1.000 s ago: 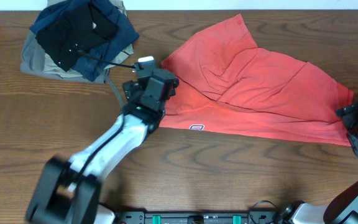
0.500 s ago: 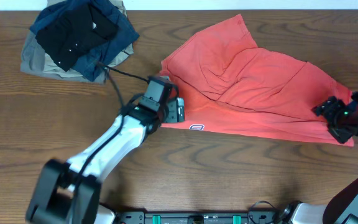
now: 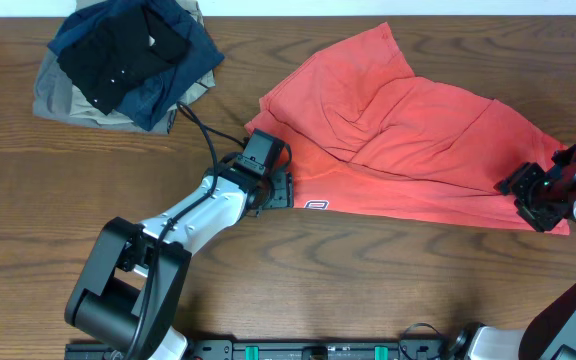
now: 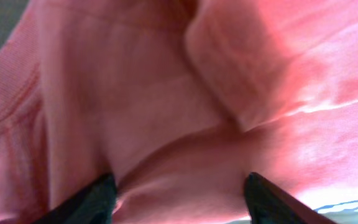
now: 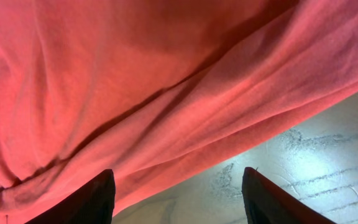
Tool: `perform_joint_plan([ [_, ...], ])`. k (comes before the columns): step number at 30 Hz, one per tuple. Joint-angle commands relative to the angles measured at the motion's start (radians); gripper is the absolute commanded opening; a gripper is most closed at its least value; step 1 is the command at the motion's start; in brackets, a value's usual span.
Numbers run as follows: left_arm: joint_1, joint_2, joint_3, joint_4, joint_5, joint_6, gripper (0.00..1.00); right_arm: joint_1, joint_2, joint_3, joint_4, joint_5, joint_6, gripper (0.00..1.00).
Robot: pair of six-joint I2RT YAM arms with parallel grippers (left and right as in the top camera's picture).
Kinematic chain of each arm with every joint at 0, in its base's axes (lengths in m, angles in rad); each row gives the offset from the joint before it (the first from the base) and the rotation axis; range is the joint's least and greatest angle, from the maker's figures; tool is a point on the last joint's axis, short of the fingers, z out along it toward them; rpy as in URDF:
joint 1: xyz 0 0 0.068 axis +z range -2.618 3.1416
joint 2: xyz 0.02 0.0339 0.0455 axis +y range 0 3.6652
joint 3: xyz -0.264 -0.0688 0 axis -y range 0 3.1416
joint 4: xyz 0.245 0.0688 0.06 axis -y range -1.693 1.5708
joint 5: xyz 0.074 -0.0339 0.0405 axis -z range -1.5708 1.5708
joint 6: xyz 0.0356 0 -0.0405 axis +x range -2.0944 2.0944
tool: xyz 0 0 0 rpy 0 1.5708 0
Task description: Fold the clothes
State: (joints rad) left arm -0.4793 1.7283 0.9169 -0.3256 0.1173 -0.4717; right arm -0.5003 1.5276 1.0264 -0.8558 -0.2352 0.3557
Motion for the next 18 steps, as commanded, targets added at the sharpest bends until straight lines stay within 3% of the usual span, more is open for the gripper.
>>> perform_joint_plan([
  [1, 0.003, 0.010, -0.002, -0.043, -0.095, -0.076, 0.63, 0.006, 0.000, -0.008, -0.008, 0.011, 0.002, 0.63],
  [9, 0.003, 0.010, -0.002, -0.129, -0.115, -0.095, 0.50, 0.006, 0.000, -0.008, -0.013, 0.010, 0.002, 0.64],
  [18, 0.003, 0.009, -0.002, -0.273, -0.165, -0.254, 0.31, 0.006, 0.000, -0.008, -0.033, 0.011, -0.010, 0.65],
])
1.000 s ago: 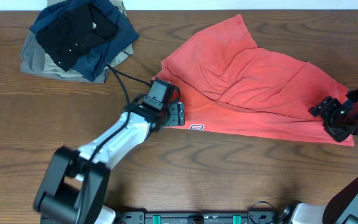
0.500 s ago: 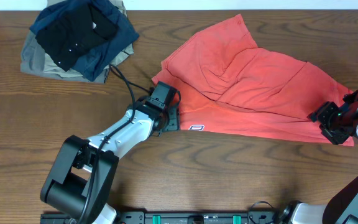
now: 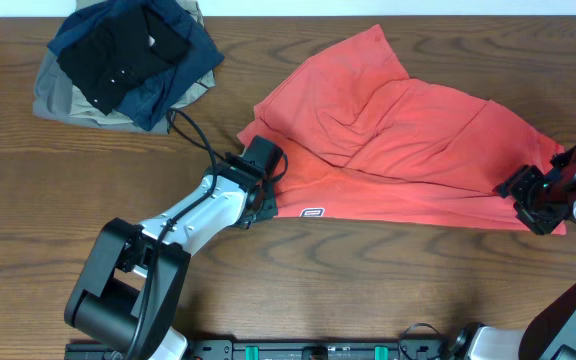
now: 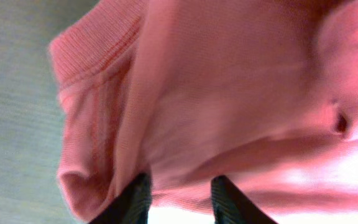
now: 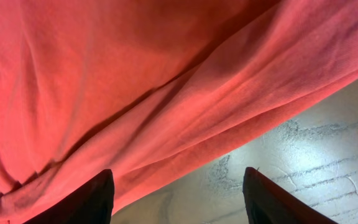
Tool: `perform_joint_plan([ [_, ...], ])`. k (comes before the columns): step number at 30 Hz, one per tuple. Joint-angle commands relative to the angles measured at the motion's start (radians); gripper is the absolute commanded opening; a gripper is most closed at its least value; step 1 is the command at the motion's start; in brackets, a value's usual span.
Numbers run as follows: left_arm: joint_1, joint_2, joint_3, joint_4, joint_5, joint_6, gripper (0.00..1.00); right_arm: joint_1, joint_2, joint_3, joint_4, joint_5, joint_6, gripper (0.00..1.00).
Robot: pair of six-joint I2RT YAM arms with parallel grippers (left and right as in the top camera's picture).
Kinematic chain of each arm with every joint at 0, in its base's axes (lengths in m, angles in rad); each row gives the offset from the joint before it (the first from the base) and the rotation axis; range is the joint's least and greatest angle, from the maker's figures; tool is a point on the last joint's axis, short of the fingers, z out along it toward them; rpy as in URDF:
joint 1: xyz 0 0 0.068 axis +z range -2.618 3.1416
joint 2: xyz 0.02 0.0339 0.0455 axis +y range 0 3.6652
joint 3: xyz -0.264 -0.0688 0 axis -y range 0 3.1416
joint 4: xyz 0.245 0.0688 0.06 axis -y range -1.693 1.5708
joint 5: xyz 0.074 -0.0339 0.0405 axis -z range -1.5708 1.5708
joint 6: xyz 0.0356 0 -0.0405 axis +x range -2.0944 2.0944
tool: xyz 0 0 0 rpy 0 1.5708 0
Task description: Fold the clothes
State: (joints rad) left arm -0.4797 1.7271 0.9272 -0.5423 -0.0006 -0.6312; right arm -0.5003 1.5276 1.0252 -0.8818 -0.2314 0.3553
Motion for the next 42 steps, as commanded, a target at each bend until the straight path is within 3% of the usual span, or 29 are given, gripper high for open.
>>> perform_joint_plan([
  [1, 0.005, 0.010, -0.013, -0.083, -0.057, -0.117, 0.28, 0.006, 0.000, -0.007, -0.009, 0.008, -0.014, 0.66],
  [5, 0.010, -0.001, -0.013, -0.202, -0.105, -0.205, 0.19, 0.006, 0.000, -0.007, -0.026, 0.024, -0.024, 0.67],
  [9, 0.010, -0.066, -0.013, -0.335, -0.203, -0.318, 0.19, 0.006, 0.000, -0.007, -0.045, 0.033, -0.031, 0.68],
  [13, 0.010, -0.177, -0.013, -0.373, -0.221, -0.315, 0.19, 0.006, 0.000, -0.007, -0.056, 0.034, -0.032, 0.72],
  [15, 0.010, -0.234, -0.013, -0.364, -0.214, -0.305, 0.26, 0.006, 0.000, -0.007, -0.056, 0.033, -0.032, 0.73],
  [17, 0.010, -0.282, -0.013, -0.337, -0.190, -0.274, 0.42, 0.008, 0.000, -0.007, -0.056, 0.032, -0.031, 0.73],
  [19, 0.010, -0.308, -0.013, -0.270, -0.117, -0.171, 0.58, 0.011, 0.000, -0.007, -0.053, 0.032, -0.031, 0.74],
  [21, 0.010, -0.308, -0.013, -0.185, -0.021, -0.053, 0.61, 0.016, 0.000, -0.007, -0.053, 0.032, -0.031, 0.73],
  [23, 0.010, -0.296, -0.013, -0.122, 0.028, 0.008, 0.56, 0.022, 0.000, -0.007, -0.053, 0.032, -0.031, 0.73],
  [26, 0.010, -0.258, -0.013, -0.047, 0.035, 0.014, 0.22, 0.033, 0.000, -0.007, -0.054, 0.032, -0.031, 0.73],
  [28, 0.010, -0.221, -0.013, -0.022, 0.035, 0.013, 0.07, 0.043, 0.000, -0.007, -0.054, 0.033, -0.032, 0.73],
  [42, 0.010, -0.005, -0.013, 0.065, 0.035, 0.021, 0.06, 0.056, 0.000, -0.007, -0.055, 0.033, -0.032, 0.72],
])
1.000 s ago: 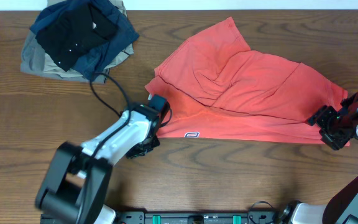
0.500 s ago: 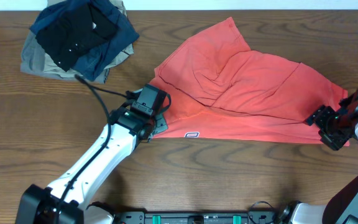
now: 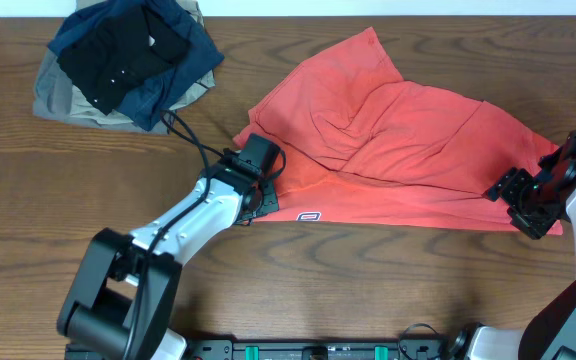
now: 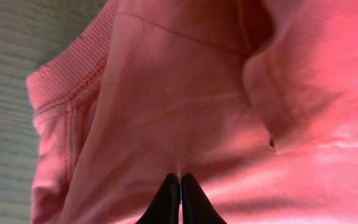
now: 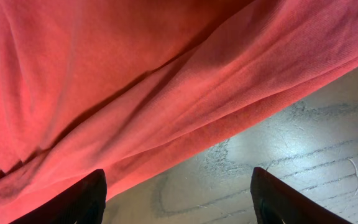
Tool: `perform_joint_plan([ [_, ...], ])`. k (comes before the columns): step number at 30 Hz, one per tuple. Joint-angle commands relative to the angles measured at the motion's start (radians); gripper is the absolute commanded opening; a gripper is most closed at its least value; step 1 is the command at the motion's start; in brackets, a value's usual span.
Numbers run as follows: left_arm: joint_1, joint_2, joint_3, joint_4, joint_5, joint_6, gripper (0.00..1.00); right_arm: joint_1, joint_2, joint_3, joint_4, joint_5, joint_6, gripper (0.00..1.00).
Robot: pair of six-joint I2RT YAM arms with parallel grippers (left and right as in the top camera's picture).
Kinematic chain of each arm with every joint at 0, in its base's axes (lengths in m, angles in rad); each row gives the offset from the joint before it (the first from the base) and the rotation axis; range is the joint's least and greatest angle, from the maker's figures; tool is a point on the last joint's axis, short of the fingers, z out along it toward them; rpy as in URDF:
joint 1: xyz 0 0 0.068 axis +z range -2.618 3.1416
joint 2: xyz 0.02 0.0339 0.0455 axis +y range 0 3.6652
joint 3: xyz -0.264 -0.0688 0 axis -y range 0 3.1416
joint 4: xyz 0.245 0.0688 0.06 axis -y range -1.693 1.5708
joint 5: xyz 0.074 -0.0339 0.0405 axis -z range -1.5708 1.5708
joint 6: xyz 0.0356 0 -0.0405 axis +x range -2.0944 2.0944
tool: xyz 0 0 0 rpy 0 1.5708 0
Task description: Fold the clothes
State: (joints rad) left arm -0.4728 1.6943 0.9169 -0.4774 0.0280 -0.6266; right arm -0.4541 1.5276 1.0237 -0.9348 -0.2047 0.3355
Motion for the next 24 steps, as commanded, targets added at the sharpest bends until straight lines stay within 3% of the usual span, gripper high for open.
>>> perform_joint_plan([
  [1, 0.003, 0.035, -0.002, -0.003, 0.006, 0.017, 0.06, 0.010, 0.000, -0.006, -0.003, 0.006, -0.012, 0.72],
  [4, 0.008, 0.041, -0.002, -0.027, -0.010, -0.001, 0.06, 0.010, 0.000, -0.006, -0.005, 0.006, -0.019, 0.72],
  [9, 0.042, 0.041, -0.002, -0.172, -0.158, -0.179, 0.06, 0.010, 0.000, -0.006, -0.004, 0.007, -0.019, 0.72],
  [13, 0.082, 0.041, -0.002, -0.234, -0.164, -0.195, 0.06, 0.010, 0.000, -0.006, -0.005, 0.006, -0.019, 0.73],
  [24, 0.131, -0.020, -0.004, -0.414, -0.234, -0.383, 0.06, 0.010, 0.000, -0.006, -0.024, 0.065, -0.037, 0.76],
])
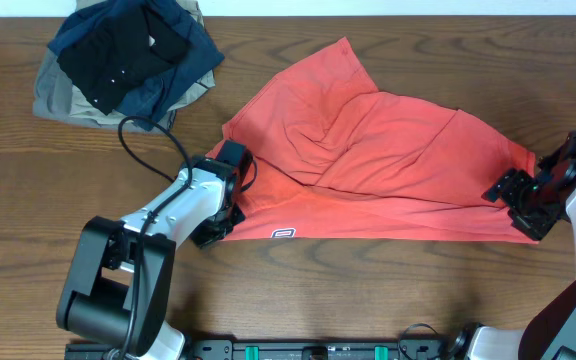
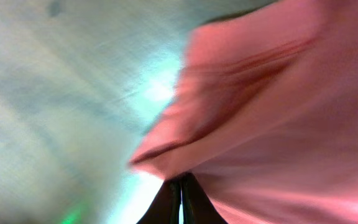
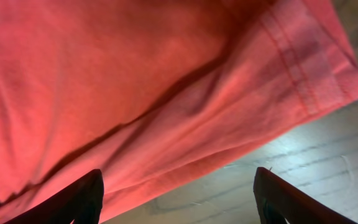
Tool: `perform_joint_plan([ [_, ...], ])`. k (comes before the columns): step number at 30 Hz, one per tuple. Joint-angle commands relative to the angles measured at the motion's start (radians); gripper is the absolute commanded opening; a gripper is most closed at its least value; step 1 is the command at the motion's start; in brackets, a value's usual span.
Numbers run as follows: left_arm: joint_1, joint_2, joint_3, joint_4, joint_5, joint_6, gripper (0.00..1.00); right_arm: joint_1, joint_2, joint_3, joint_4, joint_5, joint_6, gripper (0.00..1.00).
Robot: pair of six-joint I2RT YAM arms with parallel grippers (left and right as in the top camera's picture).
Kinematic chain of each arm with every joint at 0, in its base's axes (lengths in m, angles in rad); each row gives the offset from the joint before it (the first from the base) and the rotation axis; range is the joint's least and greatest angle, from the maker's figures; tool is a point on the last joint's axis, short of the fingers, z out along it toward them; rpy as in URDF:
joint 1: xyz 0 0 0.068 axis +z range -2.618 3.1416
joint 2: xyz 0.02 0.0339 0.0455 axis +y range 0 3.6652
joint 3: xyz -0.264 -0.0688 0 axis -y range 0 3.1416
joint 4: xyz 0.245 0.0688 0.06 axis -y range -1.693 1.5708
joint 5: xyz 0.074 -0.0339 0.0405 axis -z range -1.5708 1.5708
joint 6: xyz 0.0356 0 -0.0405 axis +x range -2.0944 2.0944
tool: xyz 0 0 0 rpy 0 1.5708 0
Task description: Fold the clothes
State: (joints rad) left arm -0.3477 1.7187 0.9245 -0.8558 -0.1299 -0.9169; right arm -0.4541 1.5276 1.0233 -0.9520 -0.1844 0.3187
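Observation:
A coral-red garment [image 1: 388, 150] lies spread on the wooden table [image 1: 368, 290], with a small white label [image 1: 283, 233] near its front hem. My left gripper [image 1: 213, 222] is shut on the garment's front-left corner. The left wrist view shows the fingertips [image 2: 180, 198] pressed together with the cloth [image 2: 278, 124] pinched between them. My right gripper [image 1: 521, 205] sits over the garment's right end. It is open: in the right wrist view the gripper [image 3: 179, 199] has its fingers [image 3: 82, 199] far apart above the hemmed edge [image 3: 303, 81], holding nothing.
A pile of dark blue, black and grey clothes [image 1: 118, 55] lies at the back left of the table. The left arm's cable [image 1: 153, 135] loops between that pile and the garment. Bare wood [image 3: 328, 162] shows beside the garment's right hem.
My left gripper, still shut on the cloth, now stands further left and nearer the front. The whole garment has shifted left with it. The right gripper remains open at the right end.
My left gripper was open over the garment's left hem, then half closed on it, then shut on the cloth. Now that corner sits further left and nearer the front, and the garment lies flatter. The right gripper stayed open over the right end throughout.

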Motion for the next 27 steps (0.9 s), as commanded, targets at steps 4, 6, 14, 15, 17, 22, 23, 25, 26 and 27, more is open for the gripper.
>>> perform_joint_plan([
  [4, 0.006, -0.161, -0.012, -0.099, -0.132, -0.147, 0.06, 0.008, 0.000, -0.005, -0.017, 0.086, 0.002, 0.80],
  [6, 0.006, -0.240, -0.012, -0.109, -0.134, -0.147, 0.06, 0.003, 0.000, -0.005, -0.016, 0.089, 0.020, 0.86],
  [14, 0.003, -0.411, -0.012, -0.055, -0.114, -0.047, 0.29, -0.100, 0.000, -0.005, -0.013, 0.135, 0.104, 0.96],
  [15, 0.003, -0.409, -0.012, -0.057, -0.109, -0.043, 0.38, -0.121, 0.000, -0.005, -0.010, 0.135, 0.103, 0.95],
  [17, 0.003, -0.399, -0.018, -0.057, -0.090, -0.042, 0.50, -0.162, 0.000, -0.005, -0.007, 0.135, 0.103, 0.88],
  [22, 0.003, -0.366, -0.037, -0.031, -0.034, -0.042, 0.67, -0.206, 0.000, -0.005, -0.004, 0.128, 0.085, 0.64],
  [23, 0.003, -0.357, -0.037, -0.026, -0.026, -0.043, 0.74, -0.205, 0.000, -0.005, 0.003, 0.128, 0.085, 0.64],
  [25, 0.003, -0.338, -0.037, -0.019, -0.011, -0.043, 0.86, -0.205, 0.000, -0.005, 0.017, 0.128, 0.085, 0.64],
  [26, 0.003, -0.328, -0.037, -0.018, -0.007, -0.046, 0.89, -0.205, 0.000, -0.005, 0.023, 0.128, 0.085, 0.65],
  [27, 0.003, -0.319, -0.037, -0.018, -0.005, -0.046, 0.91, -0.205, 0.000, -0.005, 0.029, 0.128, 0.085, 0.65],
])
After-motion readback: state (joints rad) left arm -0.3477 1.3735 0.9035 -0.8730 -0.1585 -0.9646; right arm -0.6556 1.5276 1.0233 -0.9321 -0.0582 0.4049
